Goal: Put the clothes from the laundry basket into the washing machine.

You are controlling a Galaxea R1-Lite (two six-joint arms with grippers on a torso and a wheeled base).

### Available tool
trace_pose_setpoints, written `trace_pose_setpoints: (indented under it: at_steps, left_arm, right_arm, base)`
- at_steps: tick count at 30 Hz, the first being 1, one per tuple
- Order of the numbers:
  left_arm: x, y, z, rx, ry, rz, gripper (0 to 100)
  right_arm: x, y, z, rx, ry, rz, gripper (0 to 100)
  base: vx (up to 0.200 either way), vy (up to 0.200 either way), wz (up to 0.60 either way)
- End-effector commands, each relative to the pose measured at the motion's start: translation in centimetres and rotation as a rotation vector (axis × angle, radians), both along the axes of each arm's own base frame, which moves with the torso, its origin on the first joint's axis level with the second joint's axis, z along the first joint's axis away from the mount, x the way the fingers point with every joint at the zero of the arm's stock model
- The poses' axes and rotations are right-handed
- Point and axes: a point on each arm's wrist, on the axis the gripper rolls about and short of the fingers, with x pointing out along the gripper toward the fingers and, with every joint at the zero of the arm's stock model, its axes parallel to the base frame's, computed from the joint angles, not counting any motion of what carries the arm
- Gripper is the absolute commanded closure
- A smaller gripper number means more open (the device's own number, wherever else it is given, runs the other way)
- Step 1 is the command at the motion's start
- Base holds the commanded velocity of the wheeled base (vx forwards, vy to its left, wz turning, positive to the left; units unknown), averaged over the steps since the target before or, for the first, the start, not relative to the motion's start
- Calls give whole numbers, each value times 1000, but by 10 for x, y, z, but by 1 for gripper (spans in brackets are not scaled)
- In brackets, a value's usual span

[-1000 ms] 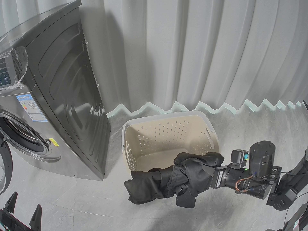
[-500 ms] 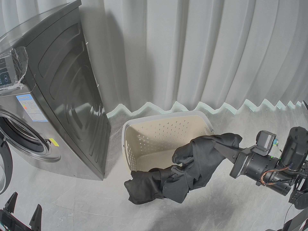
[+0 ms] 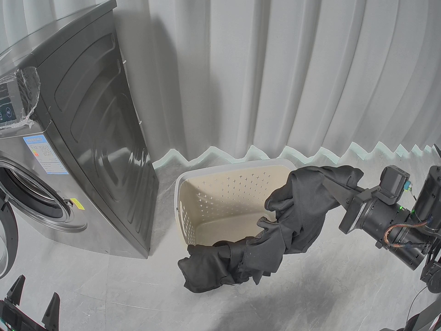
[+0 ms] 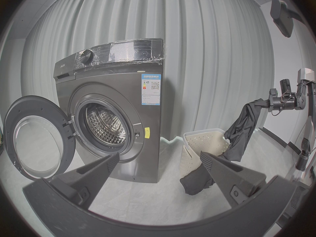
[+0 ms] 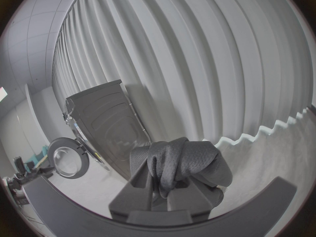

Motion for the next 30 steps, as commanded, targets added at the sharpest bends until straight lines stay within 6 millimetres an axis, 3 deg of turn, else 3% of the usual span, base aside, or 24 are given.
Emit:
trace_pose_setpoints:
  at_steps: [1, 15, 27, 30]
  left_arm:
    - [0, 0, -4, -4, -3, 0, 0]
    - [0, 0, -4, -4, -3, 1, 0]
    - [0, 0, -4, -2, -3, 0, 0]
    - [0, 0, -4, -2, -3, 0, 0]
  right_arm:
    - [5, -8, 0, -29, -17, -55, 100]
    - [5, -13, -2, -43, -10, -149, 100]
    - [0, -18, 0, -39, -15, -205, 100]
    - [-1, -18, -1, -40, -14, -203, 100]
  base:
    - [0, 0, 0]
    - [-171, 0, 0]
    - [0, 0, 0]
    - [0, 200, 0]
